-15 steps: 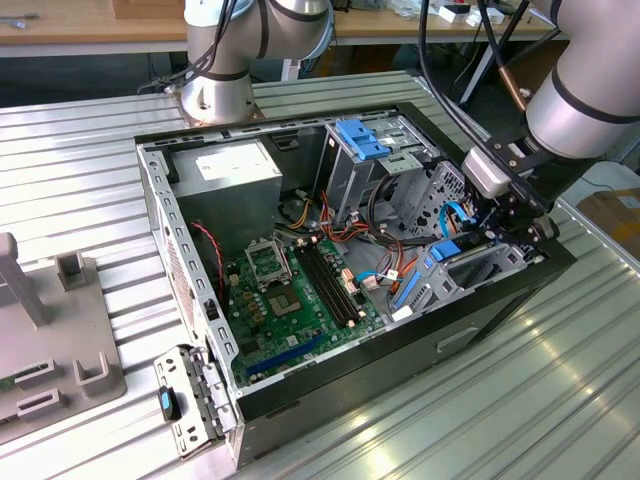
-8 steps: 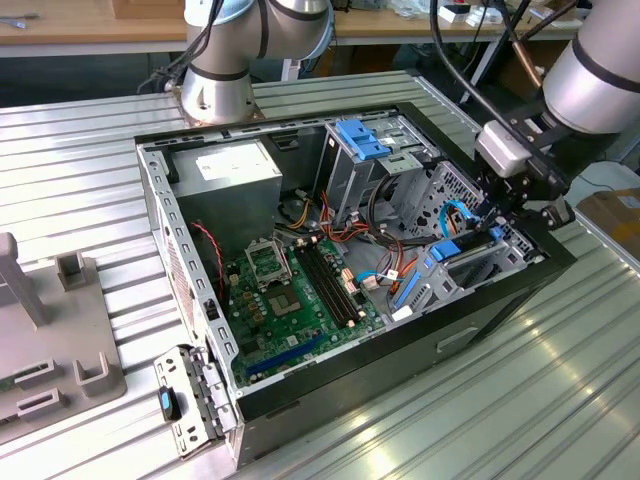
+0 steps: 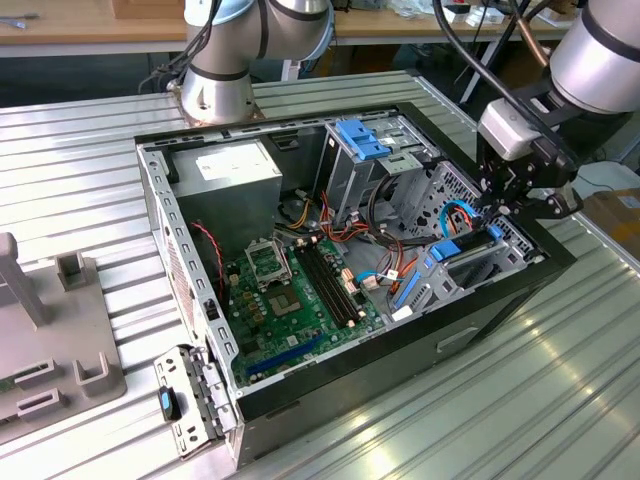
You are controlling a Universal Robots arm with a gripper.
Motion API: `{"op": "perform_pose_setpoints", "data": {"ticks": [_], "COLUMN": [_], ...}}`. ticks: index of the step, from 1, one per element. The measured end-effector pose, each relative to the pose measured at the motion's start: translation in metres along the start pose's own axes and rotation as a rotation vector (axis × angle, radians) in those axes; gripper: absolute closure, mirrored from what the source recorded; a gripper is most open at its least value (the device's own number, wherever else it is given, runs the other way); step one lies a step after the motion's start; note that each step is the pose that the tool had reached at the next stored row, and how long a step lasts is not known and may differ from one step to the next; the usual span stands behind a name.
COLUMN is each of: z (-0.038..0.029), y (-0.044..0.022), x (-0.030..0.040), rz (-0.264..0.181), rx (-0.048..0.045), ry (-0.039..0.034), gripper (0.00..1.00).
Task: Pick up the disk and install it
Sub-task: 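Insert the first disk wire, then insert the second disk wire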
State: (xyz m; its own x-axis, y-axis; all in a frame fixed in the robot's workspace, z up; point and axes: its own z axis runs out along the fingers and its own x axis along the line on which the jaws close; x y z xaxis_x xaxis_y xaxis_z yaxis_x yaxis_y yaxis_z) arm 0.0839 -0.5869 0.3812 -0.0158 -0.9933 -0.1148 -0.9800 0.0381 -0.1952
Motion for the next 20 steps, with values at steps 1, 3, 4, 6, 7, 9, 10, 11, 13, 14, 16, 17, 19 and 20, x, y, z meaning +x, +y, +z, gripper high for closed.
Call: {"op": "perform_pose_setpoints", "data": {"ticks": [1,3,4,6,7,9,10,11,13,14,16,17,19,20], "z": [-0.0004,-0.0005,-0.0002,0.0009,0.0014,0.0021,0.0024,0.0027,0.0033,0.0034,0.0035,0.0035,0.0036,0.0036], "y": [0.0022,0.0023,0.0010,-0.0022,-0.0037,-0.0074,-0.0089,-0.0102,-0.0121,-0.0125,-0.0129,-0.0130,-0.0132,-0.0132], "x": [0.0000,0.0000,-0.0001,0.0000,-0.0001,-0.0008,-0.0011,-0.0013,-0.0014,-0.0014,-0.0013,-0.0013,-0.0014,-0.0013], "rz": [0.000,-0.001,-0.001,0.000,0.000,0.002,0.003,0.003,0.005,0.005,0.006,0.006,0.006,0.006], "rx": [0.0014,0.0015,-0.0076,-0.0396,-0.0534,-0.0746,-0.0820,-0.0884,-0.1031,-0.1076,-0.1126,-0.1128,-0.1148,-0.1150], "ry": [0.0006,0.0023,0.0080,0.0264,0.0315,0.0337,0.0340,0.0342,0.0346,0.0349,0.0350,0.0351,0.0351,0.0350], "gripper": [0.76,0.76,0.76,0.76,0.76,0.76,0.76,0.76,0.76,0.76,0.76,0.76,0.76,0.76]}}
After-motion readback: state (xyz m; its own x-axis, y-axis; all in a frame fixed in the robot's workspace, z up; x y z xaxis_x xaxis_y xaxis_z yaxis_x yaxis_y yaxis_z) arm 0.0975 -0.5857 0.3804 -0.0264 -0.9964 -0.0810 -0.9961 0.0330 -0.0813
